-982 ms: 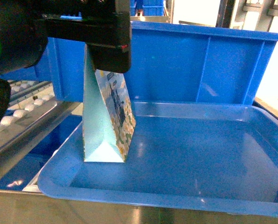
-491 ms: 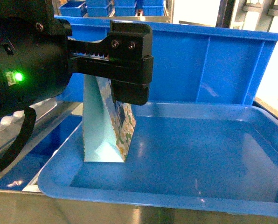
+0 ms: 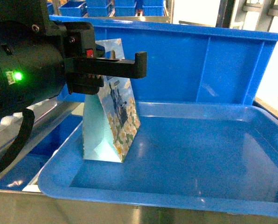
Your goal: Move flower gift bag to table near conveyor
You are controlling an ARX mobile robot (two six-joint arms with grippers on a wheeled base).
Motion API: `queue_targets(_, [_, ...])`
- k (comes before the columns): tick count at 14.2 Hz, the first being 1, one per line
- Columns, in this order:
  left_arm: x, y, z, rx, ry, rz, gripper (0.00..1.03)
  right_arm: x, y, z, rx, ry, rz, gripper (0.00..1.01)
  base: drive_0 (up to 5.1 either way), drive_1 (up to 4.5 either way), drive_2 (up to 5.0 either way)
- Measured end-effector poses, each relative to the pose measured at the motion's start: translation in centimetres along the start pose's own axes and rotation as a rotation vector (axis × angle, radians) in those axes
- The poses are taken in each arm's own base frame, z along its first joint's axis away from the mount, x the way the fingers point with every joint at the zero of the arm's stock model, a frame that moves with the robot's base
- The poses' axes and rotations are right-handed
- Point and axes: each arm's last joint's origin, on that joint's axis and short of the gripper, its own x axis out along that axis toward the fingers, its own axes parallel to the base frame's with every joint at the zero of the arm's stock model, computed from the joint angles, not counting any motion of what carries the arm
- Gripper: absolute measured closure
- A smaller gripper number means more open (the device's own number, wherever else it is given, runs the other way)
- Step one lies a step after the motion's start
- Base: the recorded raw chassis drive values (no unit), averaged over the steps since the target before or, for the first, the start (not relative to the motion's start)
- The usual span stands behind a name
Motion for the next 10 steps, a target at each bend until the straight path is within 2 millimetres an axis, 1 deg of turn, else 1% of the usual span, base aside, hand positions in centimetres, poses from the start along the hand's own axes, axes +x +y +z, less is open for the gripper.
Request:
queue_targets(4, [-0.3,0.0,-0.2,0.002,-0.004,0.047,1.01,0.0,0.0,0.0,0.0,0.0,0.0,0.99,0.0,0.0,0.0])
queue_targets(8, [-1.4,0.3,-0.1,0.005,-0.029,0.109,1.01,0.0,0.0,0.0,0.0,0.0,0.0,0.99,0.0,0.0,0.0])
queue_targets(10, [-2.3,0.4,1.2,-0.004,-0.072,0.107,1.01,0.0,0.0,0.0,0.0,0.0,0.0,0.99,0.0,0.0,0.0])
